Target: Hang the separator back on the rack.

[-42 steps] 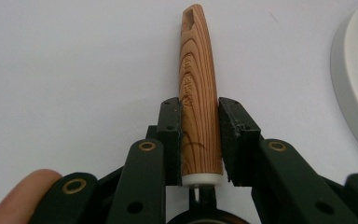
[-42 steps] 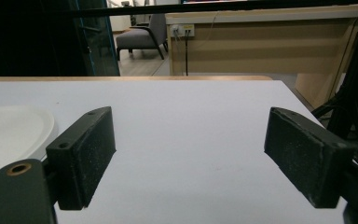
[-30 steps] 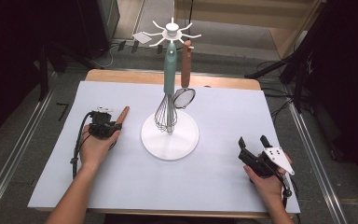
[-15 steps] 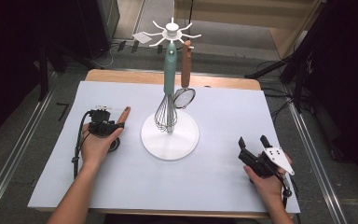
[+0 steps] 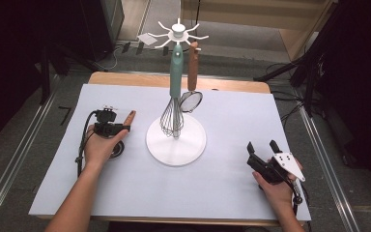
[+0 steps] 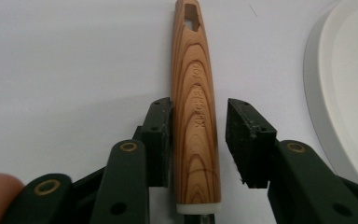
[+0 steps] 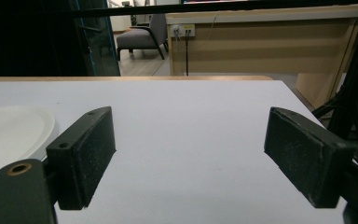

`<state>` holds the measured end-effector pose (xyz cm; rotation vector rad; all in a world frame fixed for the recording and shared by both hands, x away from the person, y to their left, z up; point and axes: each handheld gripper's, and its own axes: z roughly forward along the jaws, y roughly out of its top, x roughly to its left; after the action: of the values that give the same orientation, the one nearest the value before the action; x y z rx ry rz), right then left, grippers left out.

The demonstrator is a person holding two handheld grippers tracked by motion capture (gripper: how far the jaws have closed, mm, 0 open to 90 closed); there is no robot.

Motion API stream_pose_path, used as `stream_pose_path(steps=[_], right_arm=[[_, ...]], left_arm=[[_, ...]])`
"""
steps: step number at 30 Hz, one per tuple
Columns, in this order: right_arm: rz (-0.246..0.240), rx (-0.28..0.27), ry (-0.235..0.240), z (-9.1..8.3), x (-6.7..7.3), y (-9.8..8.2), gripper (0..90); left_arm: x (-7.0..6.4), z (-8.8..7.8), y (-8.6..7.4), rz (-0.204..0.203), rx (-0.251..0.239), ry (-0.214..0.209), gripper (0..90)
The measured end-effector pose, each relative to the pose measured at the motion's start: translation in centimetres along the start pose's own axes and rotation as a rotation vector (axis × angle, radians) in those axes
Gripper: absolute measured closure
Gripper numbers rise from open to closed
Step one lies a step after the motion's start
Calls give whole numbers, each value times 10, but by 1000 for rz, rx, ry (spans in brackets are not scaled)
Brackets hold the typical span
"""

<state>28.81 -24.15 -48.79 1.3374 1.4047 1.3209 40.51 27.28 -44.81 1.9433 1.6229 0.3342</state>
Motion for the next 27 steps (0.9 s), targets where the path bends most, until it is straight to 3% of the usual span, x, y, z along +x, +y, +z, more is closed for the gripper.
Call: stream_pose_path(steps=[3,10,14,22,26,27], right_arm=[[0,0,0,0,0,0,167],[-1,1,-1,0,0,0,168],[-1,1,-2,0,0,0,168],[0,0,-2,0,0,0,167],[2,0,-1,0,0,0,167],[2,0,-1,0,0,0,167]], left_arm=[[-1,0,1,11,9,10,663],[-15,4,0,124,28,106,668],[-18,4,0,144,32,124,689],[-17,3,-2,132,17,120,706],[-13,1,-3,100,1,85,710],[-13,0,-2,89,-5,58,715]])
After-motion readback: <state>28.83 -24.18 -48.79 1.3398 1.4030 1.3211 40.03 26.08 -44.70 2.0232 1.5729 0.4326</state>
